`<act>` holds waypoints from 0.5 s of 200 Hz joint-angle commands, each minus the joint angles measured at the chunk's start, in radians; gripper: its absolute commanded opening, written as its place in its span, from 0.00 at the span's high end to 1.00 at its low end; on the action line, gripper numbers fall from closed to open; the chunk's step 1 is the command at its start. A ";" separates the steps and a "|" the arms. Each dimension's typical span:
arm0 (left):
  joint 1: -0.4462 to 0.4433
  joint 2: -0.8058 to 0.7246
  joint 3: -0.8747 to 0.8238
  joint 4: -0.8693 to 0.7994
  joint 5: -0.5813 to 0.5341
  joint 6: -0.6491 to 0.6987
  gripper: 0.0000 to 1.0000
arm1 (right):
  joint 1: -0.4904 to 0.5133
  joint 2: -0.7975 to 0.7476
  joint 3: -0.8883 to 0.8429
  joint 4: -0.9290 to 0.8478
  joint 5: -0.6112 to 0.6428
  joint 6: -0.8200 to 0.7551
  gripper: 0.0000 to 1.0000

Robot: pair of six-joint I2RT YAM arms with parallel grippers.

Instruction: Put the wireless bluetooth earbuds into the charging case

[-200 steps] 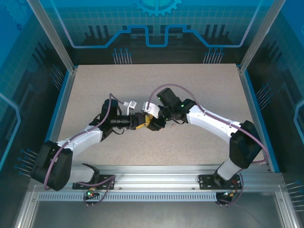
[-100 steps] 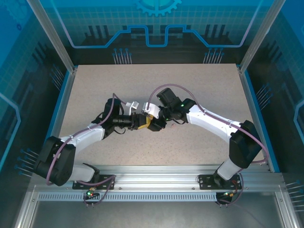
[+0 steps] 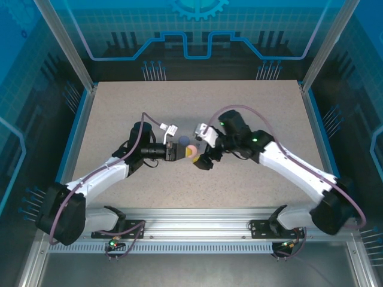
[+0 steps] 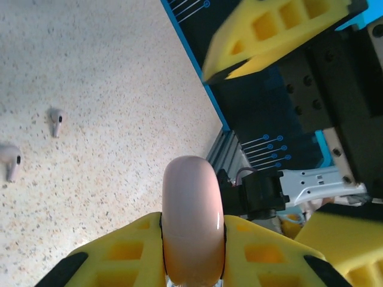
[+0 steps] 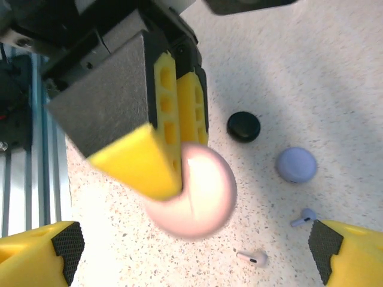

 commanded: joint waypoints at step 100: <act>-0.211 -0.270 -0.102 0.121 -0.319 0.686 0.87 | -0.104 -0.312 -0.250 0.229 -0.135 0.137 0.00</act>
